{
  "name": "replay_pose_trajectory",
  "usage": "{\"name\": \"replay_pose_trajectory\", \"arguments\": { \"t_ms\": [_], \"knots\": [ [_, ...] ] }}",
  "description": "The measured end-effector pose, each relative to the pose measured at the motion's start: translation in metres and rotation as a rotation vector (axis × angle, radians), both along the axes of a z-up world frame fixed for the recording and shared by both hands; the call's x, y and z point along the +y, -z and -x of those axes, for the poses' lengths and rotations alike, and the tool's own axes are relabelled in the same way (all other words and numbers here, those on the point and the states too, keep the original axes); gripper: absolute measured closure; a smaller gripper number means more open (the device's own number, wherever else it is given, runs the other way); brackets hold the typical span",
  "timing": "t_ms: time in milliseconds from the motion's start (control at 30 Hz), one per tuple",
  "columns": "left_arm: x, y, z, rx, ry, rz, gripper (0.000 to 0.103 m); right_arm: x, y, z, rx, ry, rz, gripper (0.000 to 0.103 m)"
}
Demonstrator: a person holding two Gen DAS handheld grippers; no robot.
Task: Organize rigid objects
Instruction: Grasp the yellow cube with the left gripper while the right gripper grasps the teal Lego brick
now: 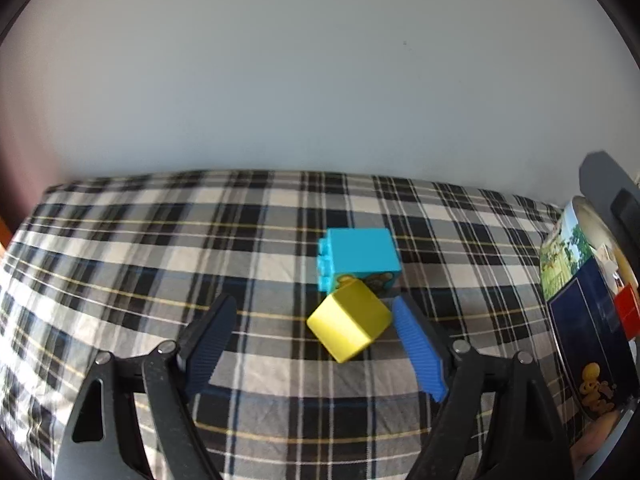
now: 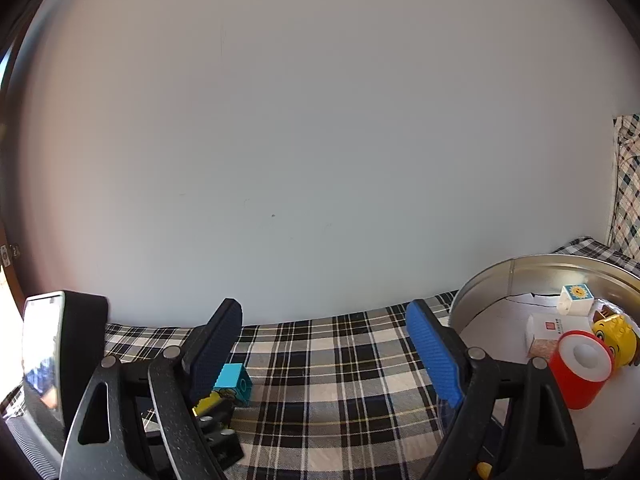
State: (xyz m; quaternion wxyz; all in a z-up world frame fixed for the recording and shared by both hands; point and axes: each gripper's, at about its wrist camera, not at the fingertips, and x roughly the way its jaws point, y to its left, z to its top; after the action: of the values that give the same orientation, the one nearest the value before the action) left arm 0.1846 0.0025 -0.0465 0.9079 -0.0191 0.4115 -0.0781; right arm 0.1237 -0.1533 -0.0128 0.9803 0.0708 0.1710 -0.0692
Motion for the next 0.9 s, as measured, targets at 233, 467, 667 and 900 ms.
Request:
{"name": "replay_pose_trajectory", "arguments": {
  "t_ms": [233, 467, 667, 900],
  "knots": [
    [0.023, 0.007, -0.009, 0.054, -0.014, 0.071, 0.044, 0.000, 0.002, -0.007, 0.010, -0.013, -0.005, 0.017],
    [0.039, 0.006, -0.008, 0.054, 0.007, 0.054, 0.078, -0.006, 0.007, -0.011, 0.021, -0.033, -0.031, 0.017],
    [0.067, 0.008, -0.018, 0.056, 0.032, 0.086, 0.079, -0.009, 0.010, -0.014, 0.042, -0.049, -0.030, 0.017],
    [0.081, 0.008, -0.021, 0.046, -0.109, -0.092, 0.079, 0.007, 0.027, -0.049, 0.228, -0.168, -0.044, 0.017]
  ]
}}
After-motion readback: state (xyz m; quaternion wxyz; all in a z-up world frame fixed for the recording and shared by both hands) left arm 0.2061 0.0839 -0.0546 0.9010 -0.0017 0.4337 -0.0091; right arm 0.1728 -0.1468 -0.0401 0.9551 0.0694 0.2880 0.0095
